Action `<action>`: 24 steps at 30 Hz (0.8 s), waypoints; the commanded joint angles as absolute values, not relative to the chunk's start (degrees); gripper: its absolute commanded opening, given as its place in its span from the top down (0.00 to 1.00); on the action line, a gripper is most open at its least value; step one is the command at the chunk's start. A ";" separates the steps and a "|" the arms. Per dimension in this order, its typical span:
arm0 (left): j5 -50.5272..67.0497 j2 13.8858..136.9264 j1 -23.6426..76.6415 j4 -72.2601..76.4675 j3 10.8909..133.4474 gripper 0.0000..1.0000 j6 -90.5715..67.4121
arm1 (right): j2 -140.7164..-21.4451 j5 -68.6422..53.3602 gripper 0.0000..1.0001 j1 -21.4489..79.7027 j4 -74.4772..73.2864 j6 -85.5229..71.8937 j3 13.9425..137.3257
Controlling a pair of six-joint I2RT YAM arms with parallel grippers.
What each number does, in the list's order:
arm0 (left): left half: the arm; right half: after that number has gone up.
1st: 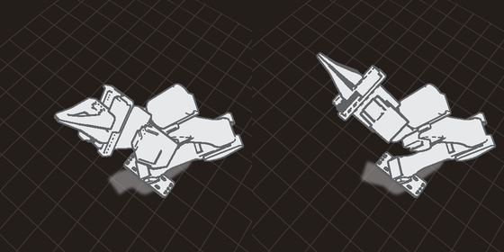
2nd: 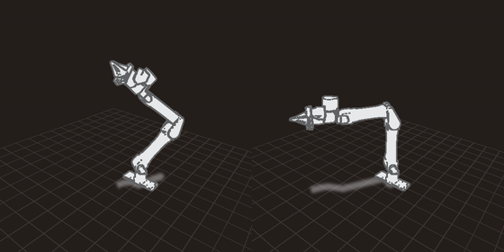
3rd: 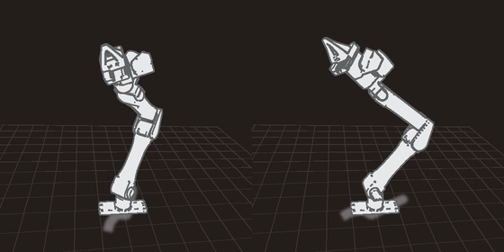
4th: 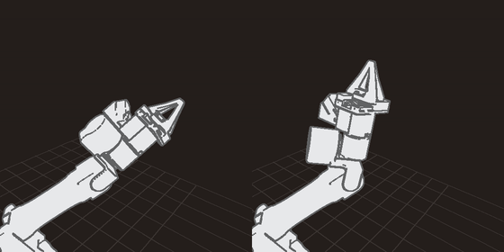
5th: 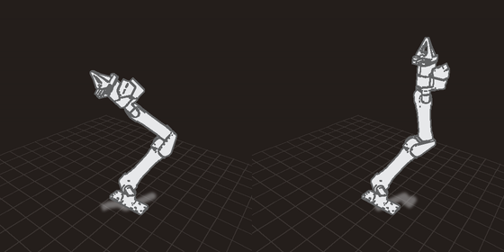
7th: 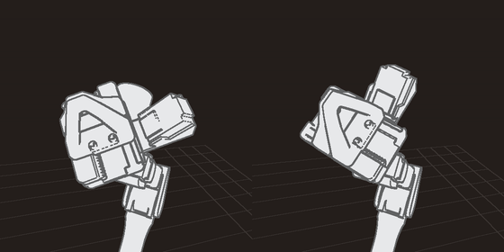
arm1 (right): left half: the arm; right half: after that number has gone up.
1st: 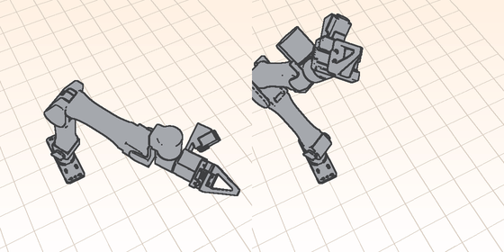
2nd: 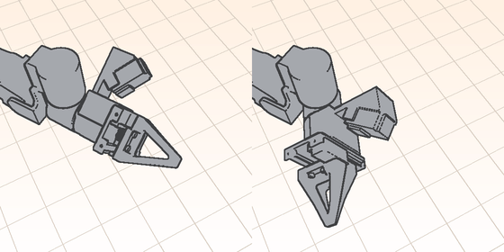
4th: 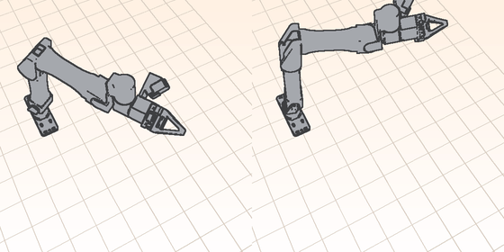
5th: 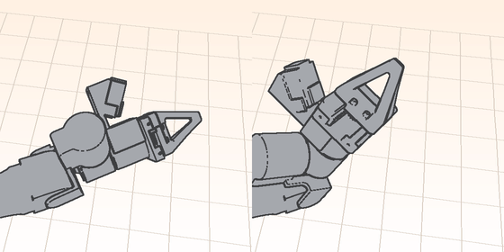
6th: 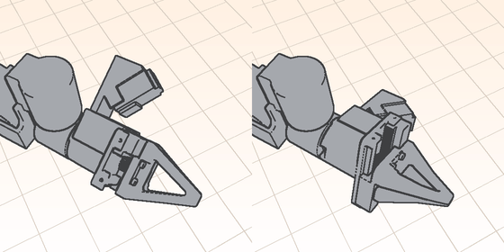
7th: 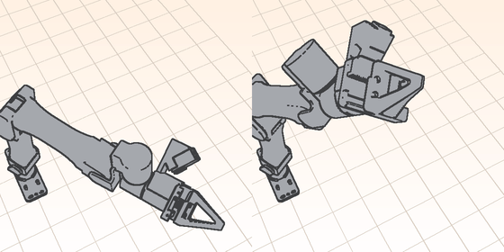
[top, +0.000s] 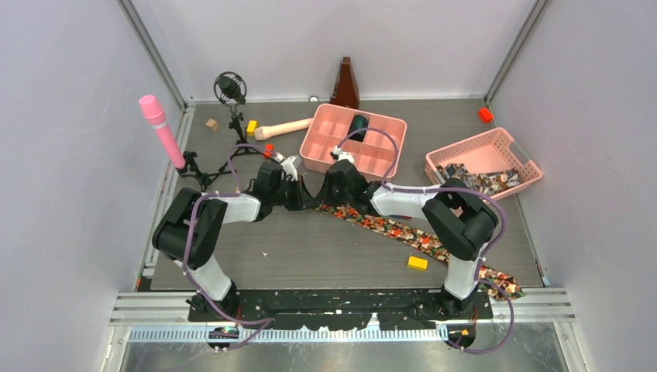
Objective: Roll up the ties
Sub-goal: Roll the tie at the center of the board.
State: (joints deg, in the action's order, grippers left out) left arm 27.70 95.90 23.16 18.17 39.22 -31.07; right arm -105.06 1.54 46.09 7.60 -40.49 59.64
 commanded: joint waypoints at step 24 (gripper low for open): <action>28.26 95.19 22.99 19.86 41.86 0.94 -32.81 | -108.63 5.68 1.00 46.31 0.71 -42.11 64.15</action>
State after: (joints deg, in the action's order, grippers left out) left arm 28.05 96.42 23.16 18.17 39.57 -31.53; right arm -108.16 3.64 46.02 2.39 -41.98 62.46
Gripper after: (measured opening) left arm 0.017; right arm 0.039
